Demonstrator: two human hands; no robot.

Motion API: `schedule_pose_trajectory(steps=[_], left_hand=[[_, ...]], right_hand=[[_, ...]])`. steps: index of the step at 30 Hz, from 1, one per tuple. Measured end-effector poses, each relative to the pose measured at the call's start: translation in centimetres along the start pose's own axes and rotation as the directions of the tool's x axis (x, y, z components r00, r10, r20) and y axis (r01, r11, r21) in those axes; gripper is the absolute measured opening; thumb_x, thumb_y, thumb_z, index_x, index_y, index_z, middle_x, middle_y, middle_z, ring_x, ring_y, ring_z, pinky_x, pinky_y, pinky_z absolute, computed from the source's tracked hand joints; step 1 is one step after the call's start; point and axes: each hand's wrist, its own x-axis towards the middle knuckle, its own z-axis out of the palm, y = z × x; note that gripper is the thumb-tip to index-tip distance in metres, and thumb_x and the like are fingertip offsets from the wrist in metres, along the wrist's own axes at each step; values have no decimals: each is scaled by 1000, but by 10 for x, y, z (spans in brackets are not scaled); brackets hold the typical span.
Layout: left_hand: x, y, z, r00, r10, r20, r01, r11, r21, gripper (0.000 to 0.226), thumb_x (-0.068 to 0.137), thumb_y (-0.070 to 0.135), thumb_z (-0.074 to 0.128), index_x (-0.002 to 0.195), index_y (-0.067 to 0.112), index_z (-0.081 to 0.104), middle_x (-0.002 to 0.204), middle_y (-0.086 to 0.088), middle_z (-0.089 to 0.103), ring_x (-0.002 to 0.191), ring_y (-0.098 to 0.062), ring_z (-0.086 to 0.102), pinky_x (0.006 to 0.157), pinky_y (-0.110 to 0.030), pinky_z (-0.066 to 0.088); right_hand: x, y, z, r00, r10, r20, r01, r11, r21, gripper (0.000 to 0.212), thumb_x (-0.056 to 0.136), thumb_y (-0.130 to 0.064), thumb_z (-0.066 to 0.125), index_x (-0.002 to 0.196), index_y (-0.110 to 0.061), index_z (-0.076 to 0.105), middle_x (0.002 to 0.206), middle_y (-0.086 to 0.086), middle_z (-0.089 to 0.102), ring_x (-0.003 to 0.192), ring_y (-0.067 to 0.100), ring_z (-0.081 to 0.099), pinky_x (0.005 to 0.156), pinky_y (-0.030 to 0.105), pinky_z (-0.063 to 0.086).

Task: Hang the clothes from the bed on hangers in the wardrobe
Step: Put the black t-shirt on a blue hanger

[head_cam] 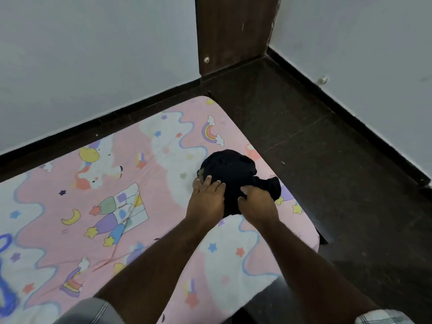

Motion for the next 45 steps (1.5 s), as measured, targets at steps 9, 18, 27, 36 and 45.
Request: schedule_pose_trajectory(steps=[9, 18, 27, 36, 45], left_hand=[[113, 14, 55, 974, -216, 64, 216, 976, 4, 36, 101, 35, 45, 133, 27, 60, 127, 0, 62, 123, -26, 51, 101, -42, 42], [157, 20, 113, 962, -258, 95, 261, 965, -21, 37, 98, 41, 54, 131, 24, 58, 127, -1, 60, 119, -26, 50, 93, -41, 42], [151, 8, 113, 940, -324, 108, 339, 921, -191, 30, 103, 36, 44, 113, 23, 69, 105, 0, 67, 100, -23, 61, 87, -36, 46], [76, -2, 0, 901, -396, -178, 264, 825, -499, 24, 97, 22, 50, 94, 19, 73, 90, 0, 69, 82, -19, 61, 74, -34, 50], [-62, -32, -132, 794, -406, -452, 140, 846, -514, 19, 95, 14, 57, 93, 17, 76, 89, 3, 74, 84, -18, 63, 72, -27, 43]], right_hand=[[132, 68, -5, 992, -12, -126, -6, 990, -143, 32, 97, -19, 44, 109, -16, 73, 103, 9, 72, 96, 33, 63, 80, 36, 53], [193, 91, 31, 993, -116, -8, 109, 955, -276, 33, 98, -34, 56, 130, -29, 63, 124, 2, 65, 116, 27, 54, 90, 40, 45], [182, 85, 33, 967, -188, -173, 151, 967, -207, 19, 95, -29, 59, 102, -25, 76, 100, 2, 72, 97, 30, 58, 77, 39, 44], [100, 4, -28, 868, -334, -368, 311, 943, -121, 18, 92, -20, 64, 104, -23, 78, 98, 2, 75, 95, 30, 59, 77, 39, 46], [-36, -122, -71, 782, -463, -418, 440, 884, -156, 20, 94, -28, 59, 106, -28, 75, 103, -2, 73, 105, 28, 56, 84, 38, 42]])
